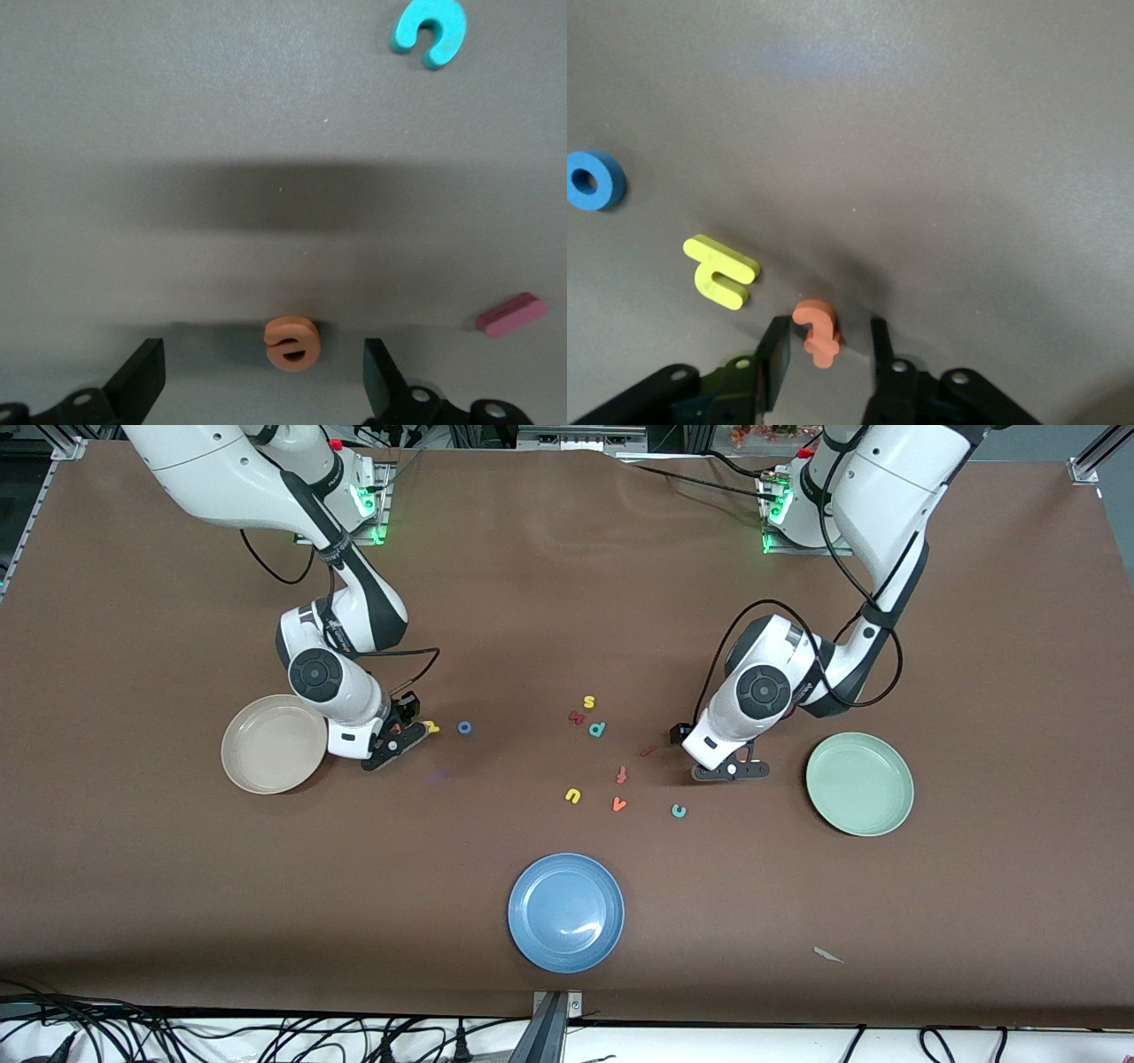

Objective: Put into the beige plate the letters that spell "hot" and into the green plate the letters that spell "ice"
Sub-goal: 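Place the orange letter on the white plate while the left gripper grasps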

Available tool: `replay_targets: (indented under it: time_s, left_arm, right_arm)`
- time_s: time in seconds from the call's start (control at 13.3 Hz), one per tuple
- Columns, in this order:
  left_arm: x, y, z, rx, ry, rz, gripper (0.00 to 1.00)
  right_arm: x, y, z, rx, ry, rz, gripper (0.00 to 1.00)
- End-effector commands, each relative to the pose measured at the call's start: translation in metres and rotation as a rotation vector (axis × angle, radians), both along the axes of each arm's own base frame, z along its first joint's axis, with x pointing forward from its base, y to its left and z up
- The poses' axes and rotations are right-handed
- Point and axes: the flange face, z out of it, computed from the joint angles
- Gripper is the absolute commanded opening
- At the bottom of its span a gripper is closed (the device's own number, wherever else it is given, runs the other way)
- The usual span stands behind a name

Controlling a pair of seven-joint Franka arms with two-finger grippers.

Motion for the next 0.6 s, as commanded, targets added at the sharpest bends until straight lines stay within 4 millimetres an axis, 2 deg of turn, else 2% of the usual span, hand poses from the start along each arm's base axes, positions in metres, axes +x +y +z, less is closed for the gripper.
replay_targets:
  time_s: [0.0,0.07,0.22,0.38,0.53]
  left_arm:
    - [0.003,-0.006,-0.001,0.017,-0.013,-0.013,0.95]
    - [0.001,-0.006,-0.007,0.02,-0.003,-0.013,0.89]
    - [0.0,-0.006,-0.01,0.021,0.002,-0.013,0.85]
    - [-0.001,-0.008,-0.014,0.017,0.009,-0.01,0.77]
    - [0.0,-0.009,-0.013,0.016,0.007,-0.01,0.7]
  right_arm:
    - [-0.006,0.002,-0.008,0.006,-0.019,0.004,0.23]
    - [-0.006,0.001,-0.008,0.006,-0.017,0.003,0.17]
    - [-0.006,0.001,-0.008,0.006,-0.017,0.003,0.09]
    - [-0.005,0.001,-0.004,0.004,-0.019,0.0,0.08]
    - [0.003,-0.003,0.022,-0.006,-0.038,-0.041,0.08]
